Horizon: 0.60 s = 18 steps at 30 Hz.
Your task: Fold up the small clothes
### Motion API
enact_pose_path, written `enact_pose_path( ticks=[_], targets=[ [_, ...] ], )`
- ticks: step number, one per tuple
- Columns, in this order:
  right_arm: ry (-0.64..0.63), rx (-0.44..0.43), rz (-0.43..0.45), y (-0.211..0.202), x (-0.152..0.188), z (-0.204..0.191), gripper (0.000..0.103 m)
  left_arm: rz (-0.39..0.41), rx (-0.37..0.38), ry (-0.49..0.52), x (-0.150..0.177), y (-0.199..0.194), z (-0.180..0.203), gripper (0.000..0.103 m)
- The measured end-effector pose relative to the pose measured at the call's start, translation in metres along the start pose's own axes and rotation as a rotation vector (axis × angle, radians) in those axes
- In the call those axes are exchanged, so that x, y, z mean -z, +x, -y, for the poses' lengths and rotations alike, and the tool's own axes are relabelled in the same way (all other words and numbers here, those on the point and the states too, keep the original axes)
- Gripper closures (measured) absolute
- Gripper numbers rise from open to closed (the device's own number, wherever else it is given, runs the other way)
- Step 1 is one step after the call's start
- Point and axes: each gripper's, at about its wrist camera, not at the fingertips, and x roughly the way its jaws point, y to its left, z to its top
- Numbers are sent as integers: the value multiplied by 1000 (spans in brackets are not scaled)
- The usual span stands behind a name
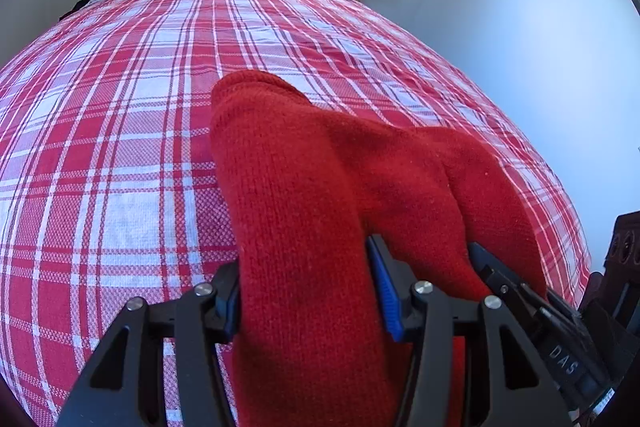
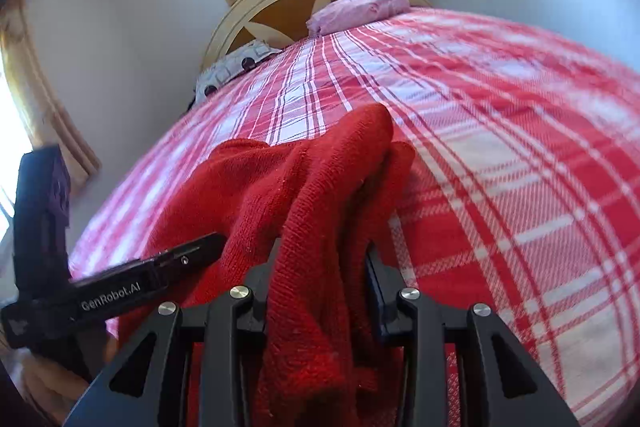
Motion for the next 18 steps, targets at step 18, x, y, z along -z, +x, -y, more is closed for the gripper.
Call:
enact_pose_path(
  ticks=[18],
  targets=[
    [-57,71,66,-35,2,-29,72,41,-46,41,1,-26,13,61]
  ],
)
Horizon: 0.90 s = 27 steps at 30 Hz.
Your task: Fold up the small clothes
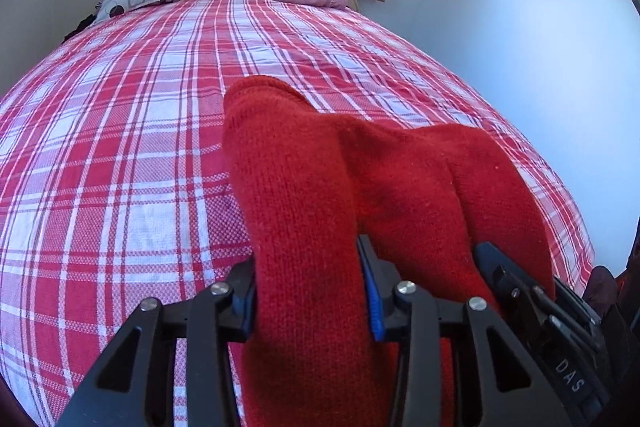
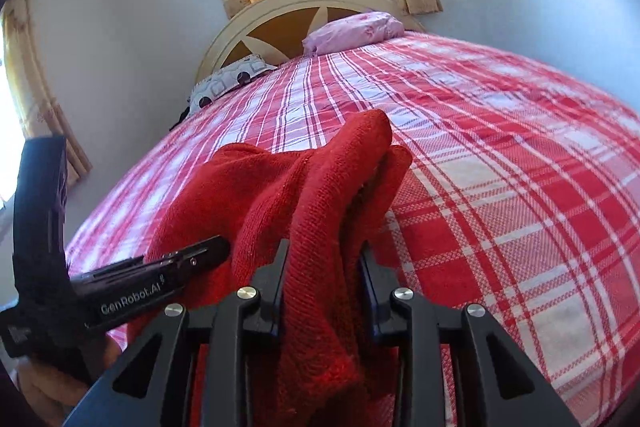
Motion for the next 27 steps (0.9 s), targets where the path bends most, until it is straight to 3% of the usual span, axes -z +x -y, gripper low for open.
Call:
enact_pose_path(
  ticks=[14,27],
  targets=[
    [-20,-15,13,-26,3,-24,72,-12,24,-17,11,-16,-11,62],
    [-107,-113,-27,-14,3,-89,72,28,-81,-71,11,-45,-67,62]
  ],
)
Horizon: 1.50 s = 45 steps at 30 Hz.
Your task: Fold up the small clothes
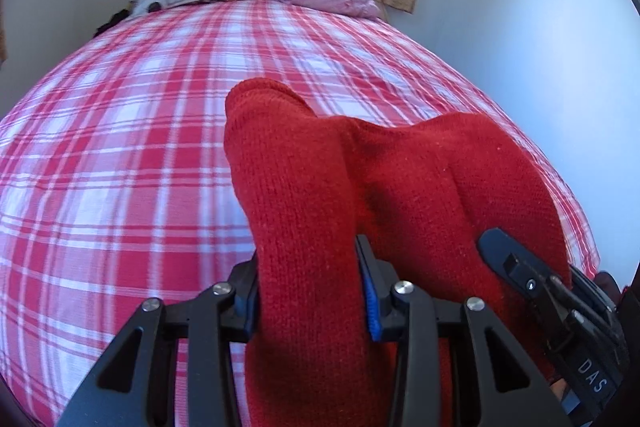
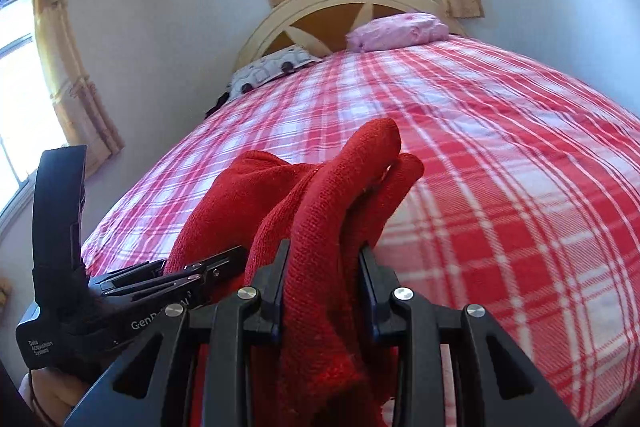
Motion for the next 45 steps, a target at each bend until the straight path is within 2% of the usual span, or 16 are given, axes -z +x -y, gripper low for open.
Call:
enact_pose_path(
  ticks=[11,16,20,24,27,32,34,37,40,41,42,43,44,45],
  targets=[
    [-100,-165,-33,66,-26,-101,72,62,-156,-125,-23,-18,-100,62],
    [-133,-220,-41,104,-37,-148,72,86,-248,-117,-39,-19,-136,62],
    [-133,-246,-41,131,-44,-173,72,88,-291,-116,-52,-9,-162,62],
    [-117,-249,-41,160,-48,-187,72,90,-337,-95,-64,5,-180,62],
    [-124,-216,-43,183,-49,-190,72,86,-350,-80,-67,23,-189,62],
    [-115,-146,-116,226,-41,-178,72,41,-347,-109,-62,53,-203,62],
    [-72,-150,-154,237,-38,-169,72,49,-335,-129,-59,52,-204,61],
    [-11,-179,-209,249,-39,-157,72,44,-333,-150,-57,52,-206,56],
    [35,-209,-245,256,-38,-149,68,26,-353,-193,-54,51,-210,40],
    [47,-218,-259,258,-38,-147,68,13,-349,-230,-52,48,-215,32],
    [57,-226,-279,259,-38,-144,63,0,-331,-282,-48,44,-220,25],
    [66,-235,-293,259,-38,-142,56,-9,-316,-315,-45,43,-226,21],
    [77,-247,-304,259,-38,-139,53,-25,-291,-368,-40,40,-232,15],
    [96,-268,-313,257,-37,-134,52,-36,-266,-412,-34,37,-237,13]
  ],
)
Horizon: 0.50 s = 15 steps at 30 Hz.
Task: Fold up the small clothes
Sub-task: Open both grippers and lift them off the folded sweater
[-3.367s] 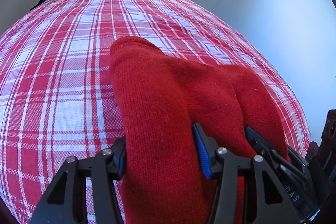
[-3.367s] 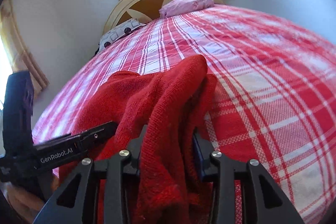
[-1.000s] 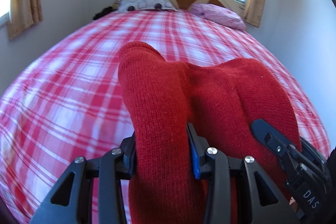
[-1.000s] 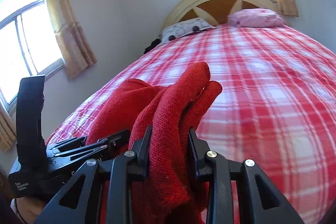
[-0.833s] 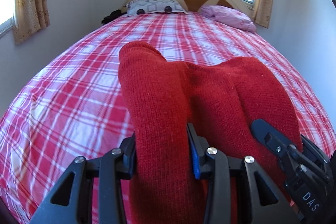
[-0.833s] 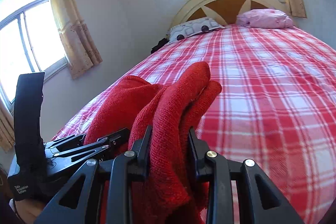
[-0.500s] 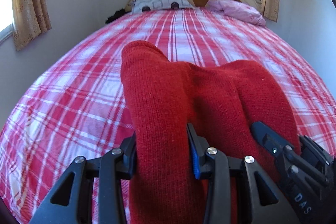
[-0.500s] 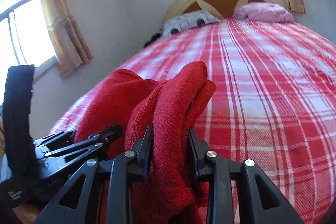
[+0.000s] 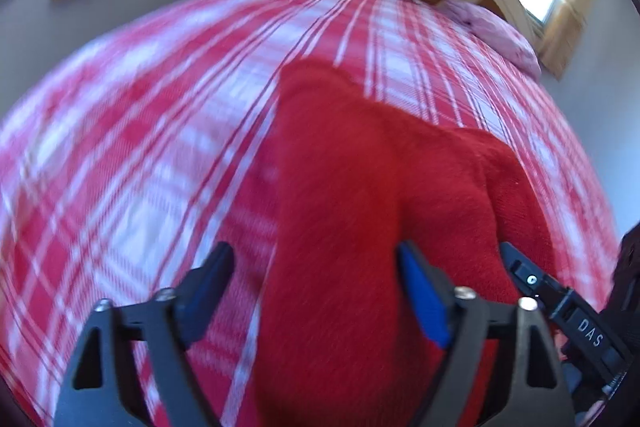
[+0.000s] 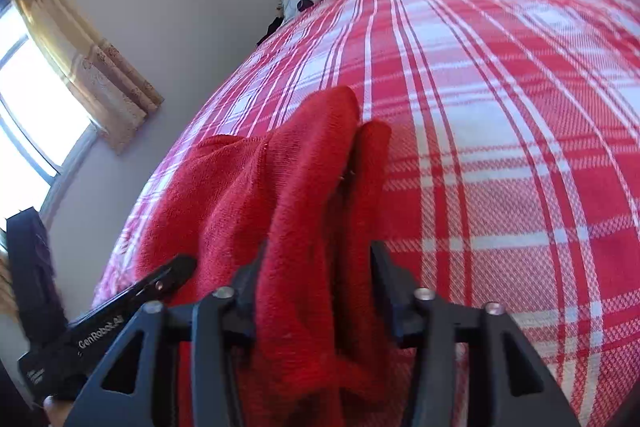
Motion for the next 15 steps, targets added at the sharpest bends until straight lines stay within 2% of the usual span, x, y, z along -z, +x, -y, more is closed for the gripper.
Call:
enact_pose_path(
  ticks=[1,3,6,9,12,15],
  targets=[
    [24,-25,-4,-5,3,5,51,-26,36,-52,5,-5,-9,13],
    [65,-66,20,-24,12,10,51,-24,48,-81,12,-18,-14,13],
    [37,-87,75,-55,34,4,51,23,-1,-10,29,-37,-6,12],
    [-25,-33,24,-56,53,-5,51,21,3,-1,40,-39,-4,12],
    [-36,-45,1,-51,71,-5,51,-5,33,-40,46,-35,-6,12],
    [-66,-39,-23,-48,70,-12,51,-11,21,-25,47,-33,0,12]
  ],
)
